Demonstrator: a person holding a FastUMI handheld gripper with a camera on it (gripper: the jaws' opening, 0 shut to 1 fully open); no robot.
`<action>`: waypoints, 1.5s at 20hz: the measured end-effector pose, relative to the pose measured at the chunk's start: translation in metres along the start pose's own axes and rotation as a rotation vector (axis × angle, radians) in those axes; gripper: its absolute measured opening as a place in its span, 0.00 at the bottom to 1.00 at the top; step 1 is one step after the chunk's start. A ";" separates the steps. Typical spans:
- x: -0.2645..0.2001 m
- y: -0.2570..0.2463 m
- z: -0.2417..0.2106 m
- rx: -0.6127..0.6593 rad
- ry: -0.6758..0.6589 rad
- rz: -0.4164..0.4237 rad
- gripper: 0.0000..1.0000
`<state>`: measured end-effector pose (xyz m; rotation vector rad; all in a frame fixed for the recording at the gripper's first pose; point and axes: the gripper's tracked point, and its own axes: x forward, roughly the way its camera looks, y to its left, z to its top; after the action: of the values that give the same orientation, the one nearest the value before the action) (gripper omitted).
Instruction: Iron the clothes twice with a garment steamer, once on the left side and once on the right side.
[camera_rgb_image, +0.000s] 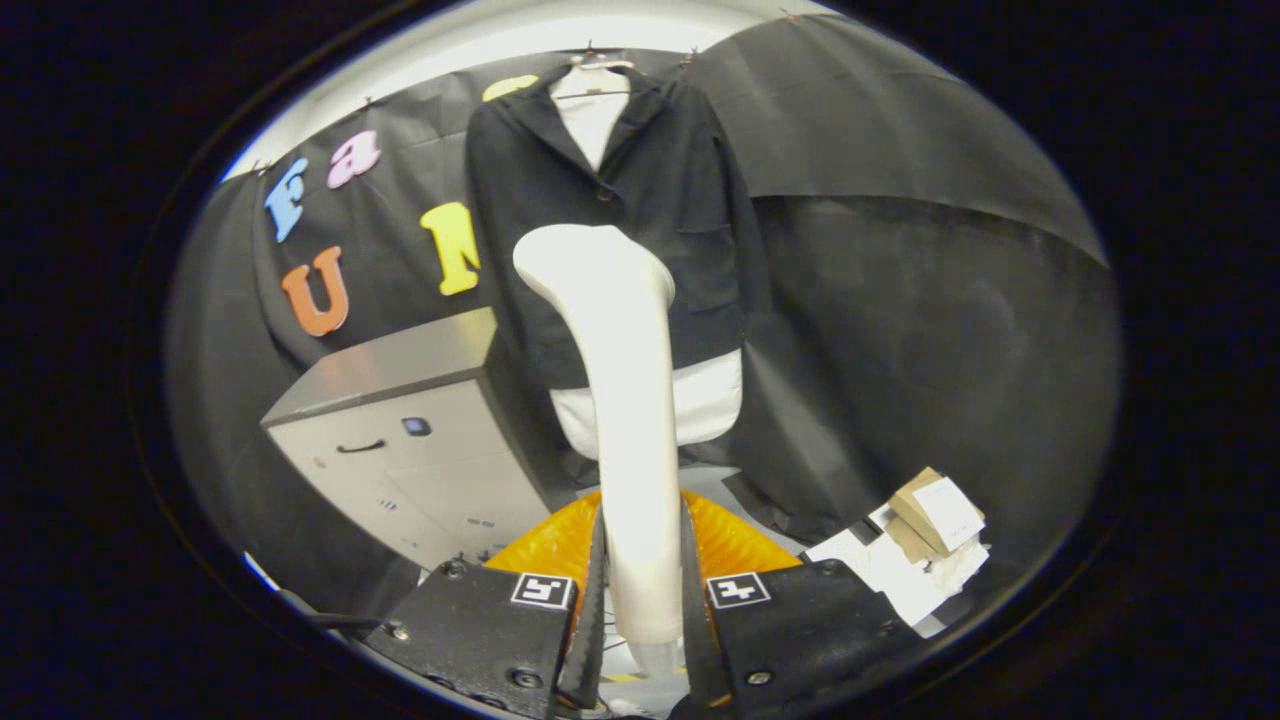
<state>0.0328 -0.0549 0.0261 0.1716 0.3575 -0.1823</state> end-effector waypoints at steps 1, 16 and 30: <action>-0.012 0.011 -0.005 -0.024 -0.002 0.015 0.36; -0.084 0.110 -0.128 -0.242 0.133 0.204 0.36; -0.089 0.102 -0.113 -0.202 0.100 0.179 0.36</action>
<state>-0.0656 0.0794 -0.0321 0.0129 0.4549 0.0400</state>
